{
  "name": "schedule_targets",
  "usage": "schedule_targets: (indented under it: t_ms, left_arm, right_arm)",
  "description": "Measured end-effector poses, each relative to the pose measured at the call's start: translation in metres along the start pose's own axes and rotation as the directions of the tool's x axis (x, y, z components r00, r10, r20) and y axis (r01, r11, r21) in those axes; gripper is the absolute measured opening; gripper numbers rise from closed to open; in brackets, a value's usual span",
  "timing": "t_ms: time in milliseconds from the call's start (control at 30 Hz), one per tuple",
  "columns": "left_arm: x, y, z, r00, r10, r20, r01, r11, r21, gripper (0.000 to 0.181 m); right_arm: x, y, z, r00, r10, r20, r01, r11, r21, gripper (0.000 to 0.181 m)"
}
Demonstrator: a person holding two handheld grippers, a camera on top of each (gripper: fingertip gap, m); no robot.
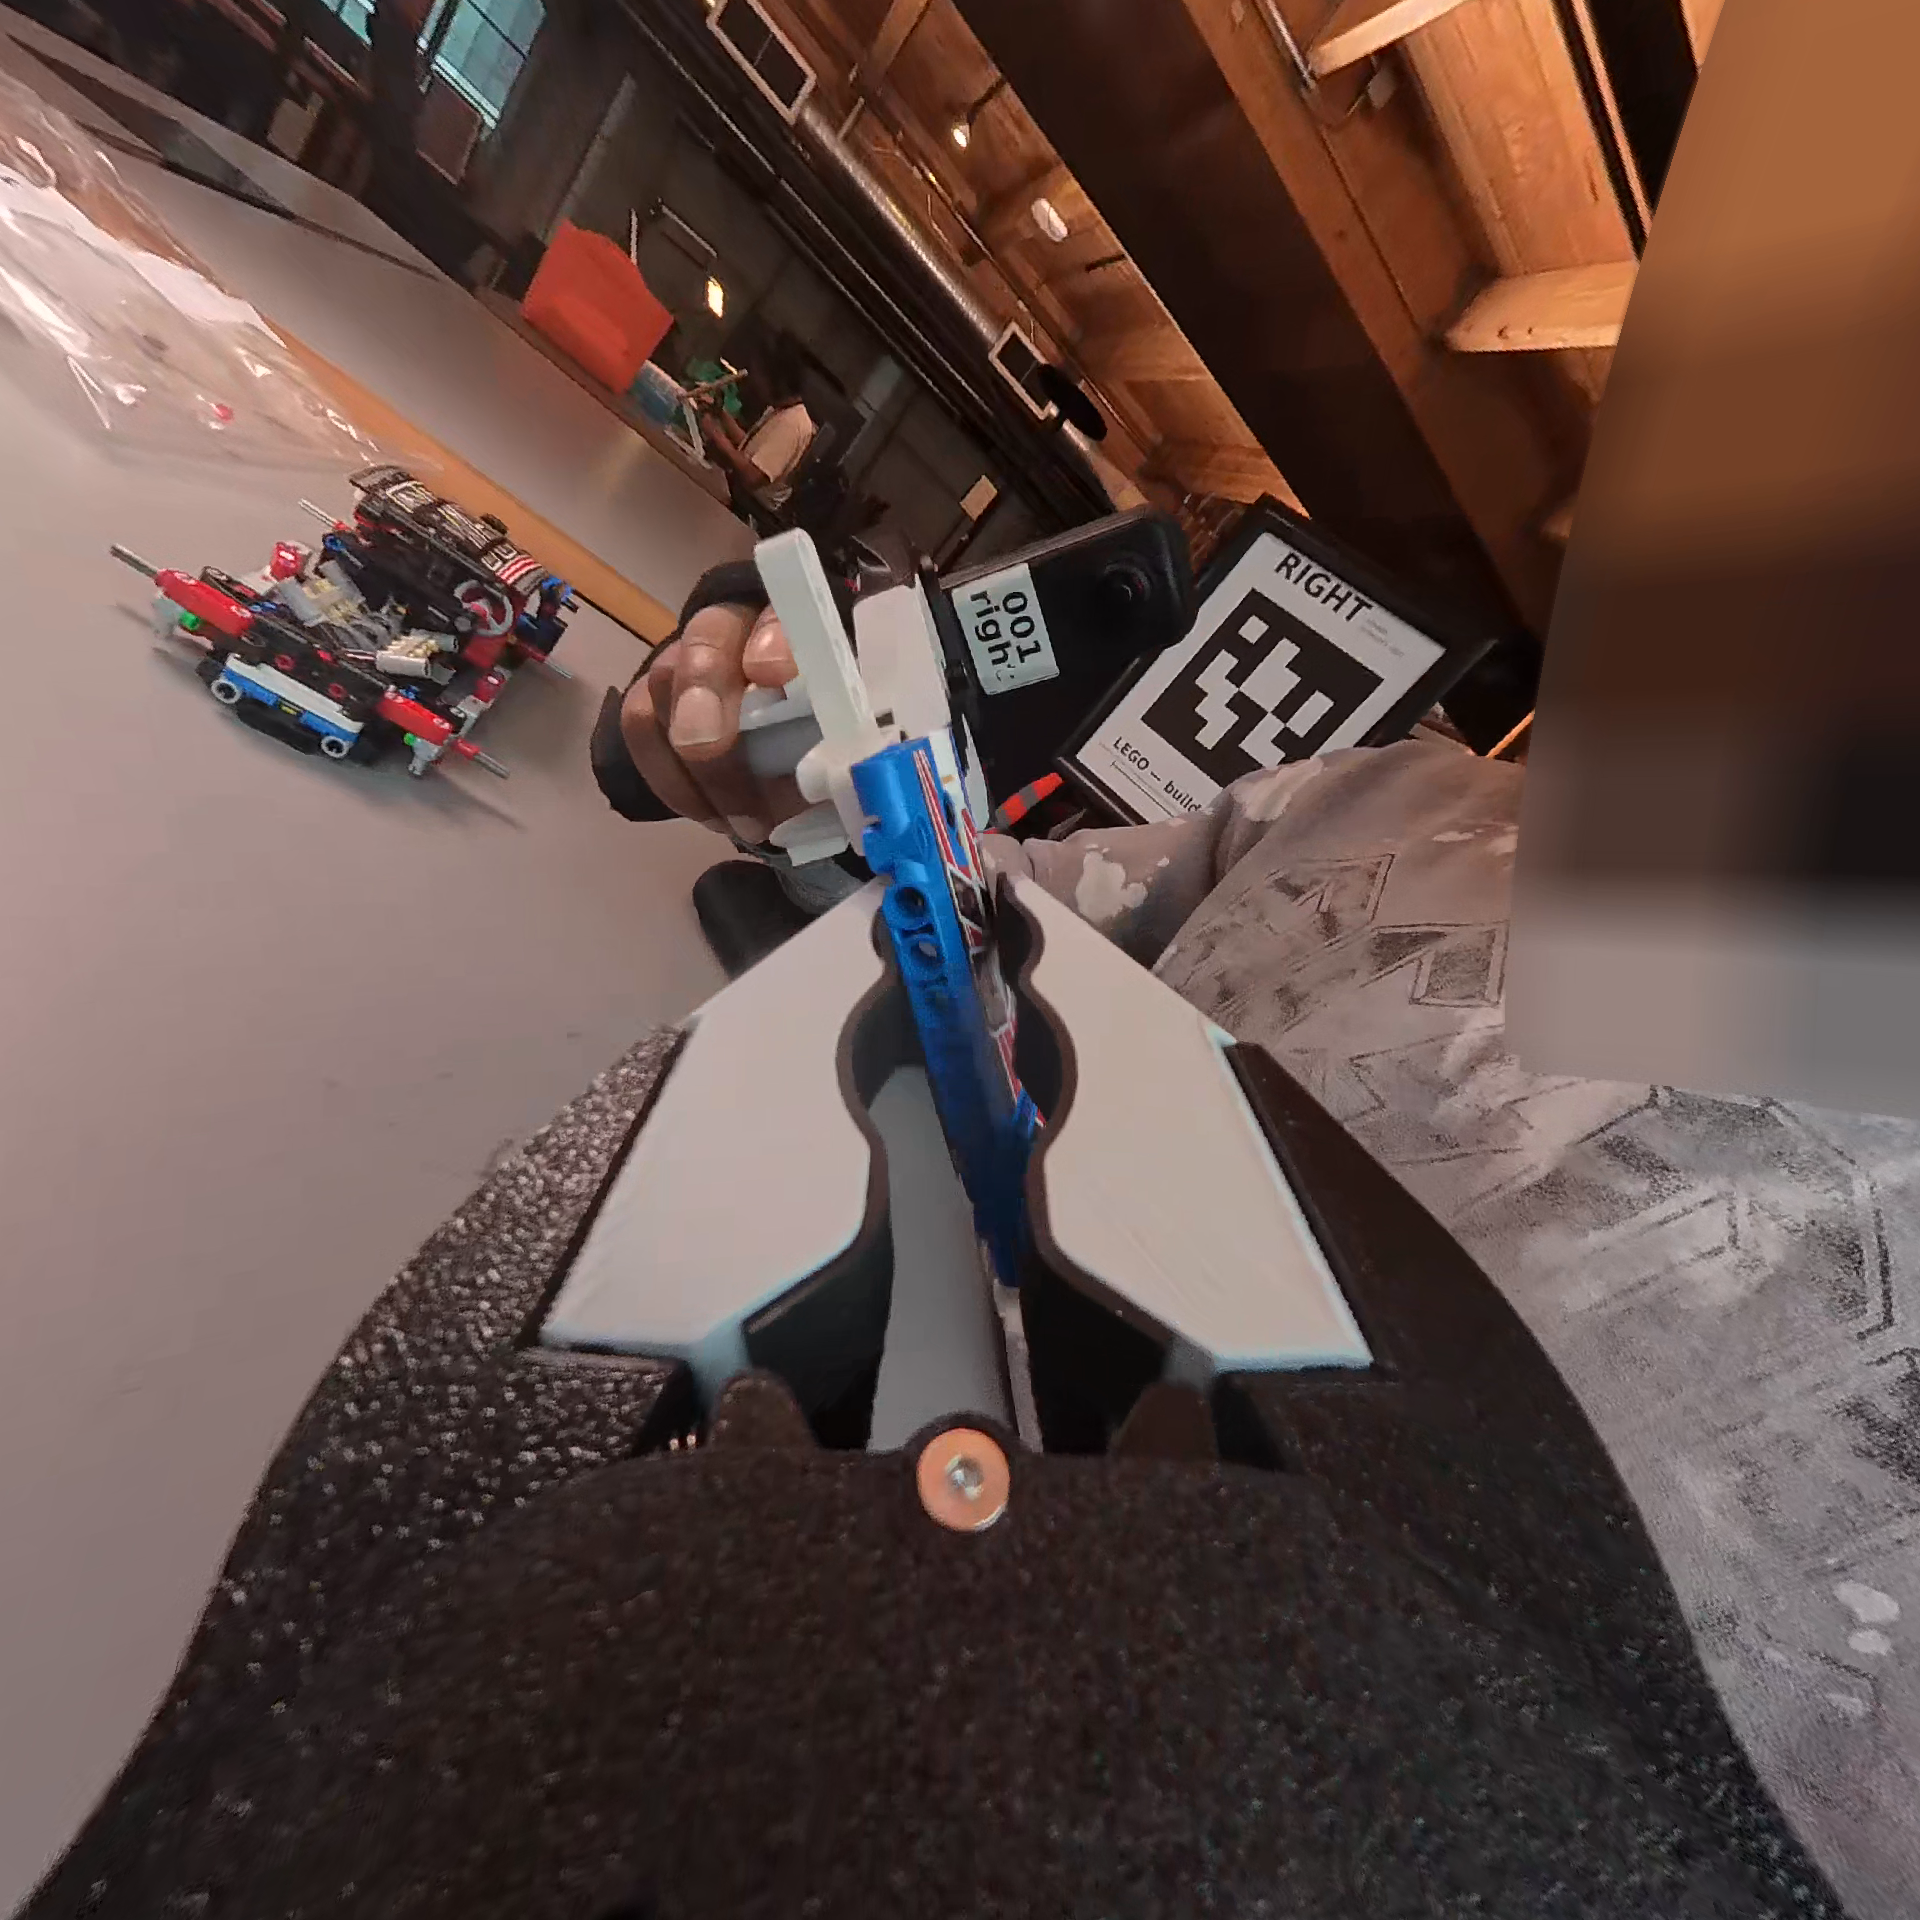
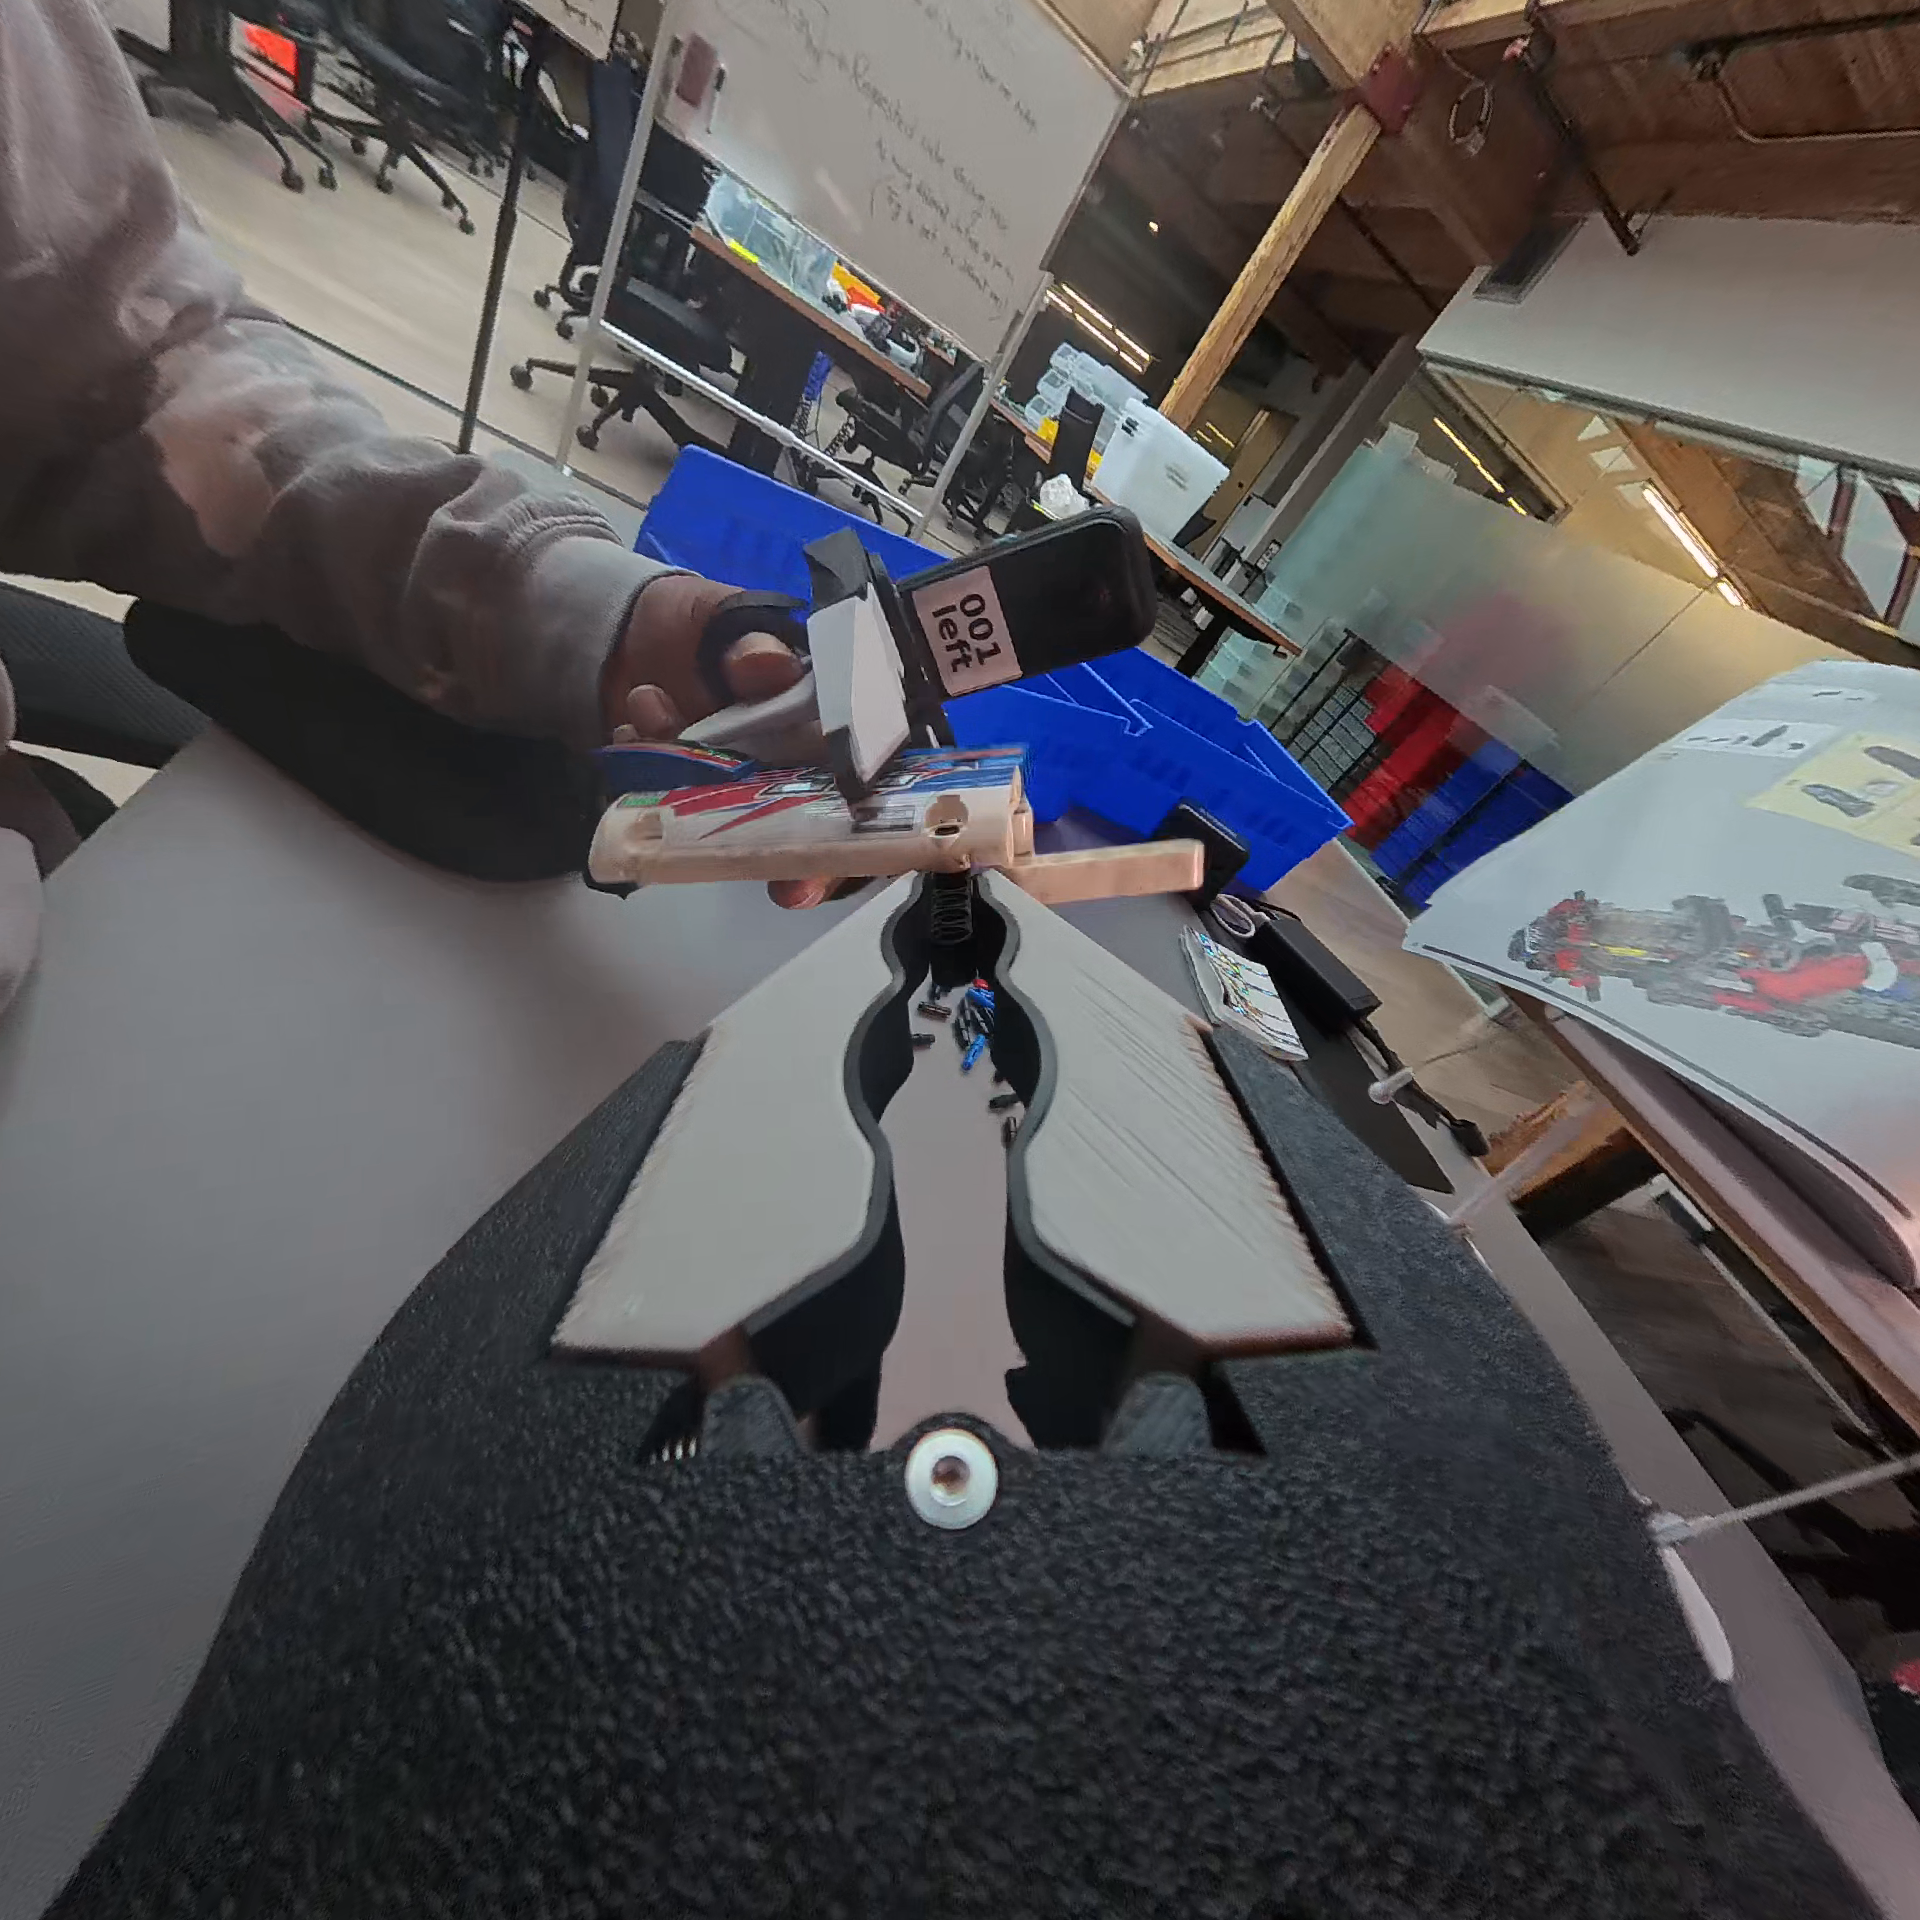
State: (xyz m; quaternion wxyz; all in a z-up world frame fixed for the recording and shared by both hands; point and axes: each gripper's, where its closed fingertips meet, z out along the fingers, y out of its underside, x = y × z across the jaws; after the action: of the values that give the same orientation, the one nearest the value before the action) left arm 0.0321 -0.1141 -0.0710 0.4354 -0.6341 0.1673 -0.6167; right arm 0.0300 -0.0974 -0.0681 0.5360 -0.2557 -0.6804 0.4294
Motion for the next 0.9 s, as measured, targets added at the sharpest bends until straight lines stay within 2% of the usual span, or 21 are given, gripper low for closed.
schedule_targets:
  t_ms: [67,133,200,267,367,467,567,633,700,767,800,833,867,900]
  left_arm:
    - [-0.001,0.000,0.001,0.998,0.057,0.029,-0.057,0.998,-0.008,0.004]
    - [-0.002,0.001,0.001,0.986,0.147,0.073,-0.145,0.989,-0.037,0.004]
    - [-0.008,0.005,0.000,0.963,0.236,0.131,-0.226,0.970,-0.087,0.004]
    - [-0.009,0.008,0.001,0.940,0.309,0.148,-0.292,0.948,-0.123,0.004]
    - [-0.010,0.016,0.005,0.909,0.385,0.160,-0.356,0.917,-0.182,0.005]
    - [-0.006,0.019,0.007,0.857,0.491,0.159,-0.453,0.863,-0.223,0.004]
    - [0.000,0.016,0.005,0.768,0.617,0.171,-0.569,0.780,-0.262,0.005]
    - [0.001,0.016,0.000,0.734,0.656,0.174,-0.602,0.748,-0.280,0.005]
    - [0.000,0.016,-0.002,0.721,0.671,0.172,-0.615,0.734,-0.288,0.005]
    - [0.004,0.018,-0.002,0.713,0.687,0.139,-0.631,0.715,-0.300,0.005]
    - [0.019,0.028,0.003,0.723,0.690,0.040,-0.654,0.701,-0.285,0.004]
    - [0.035,0.040,0.014,0.727,0.685,-0.043,-0.669,0.693,-0.268,0.003]
    - [0.034,0.056,0.024,0.704,0.706,-0.078,-0.686,0.648,-0.330,0.005]
    - [0.022,0.064,0.026,0.659,0.749,-0.068,-0.707,0.586,-0.396,0.006]
  right_arm:
    - [0.004,0.002,0.000,0.999,0.028,-0.019,-0.028,1.000,-0.007,0.009]
    - [0.006,-0.002,-0.004,0.982,0.188,0.031,-0.189,0.981,0.034,0.017]
    - [0.009,0.000,-0.008,0.922,0.371,0.109,-0.375,0.927,0.025,0.027]
    - [0.005,0.006,-0.006,0.873,0.462,0.159,-0.464,0.885,-0.023,0.026]
    - [-0.008,0.015,-0.003,0.851,0.484,0.203,-0.479,0.875,-0.074,0.009]
    - [-0.010,0.006,-0.005,0.847,0.474,0.242,-0.479,0.877,-0.040,0.008]
    - [-0.009,0.000,-0.001,0.834,0.500,0.233,-0.508,0.861,-0.030,0.008]
    - [-0.010,-0.001,0.004,0.839,0.501,0.212,-0.507,0.862,-0.029,0.008]
    - [-0.009,0.000,0.006,0.812,0.542,0.217,-0.549,0.835,-0.029,0.008]
    - [-0.009,-0.001,0.006,0.770,0.591,0.242,-0.603,0.797,-0.028,0.008]
    - [0.016,0.018,0.008,0.771,0.632,0.078,-0.632,0.774,-0.021,0.007]
    - [0.033,0.034,0.001,0.735,0.678,0.020,-0.678,0.735,-0.019,0.007]
    - [0.038,0.028,-0.007,0.697,0.713,0.080,-0.716,0.698,0.024,0.007]
    - [0.032,0.021,-0.008,0.743,0.662,0.100,-0.667,0.745,0.015,0.007]
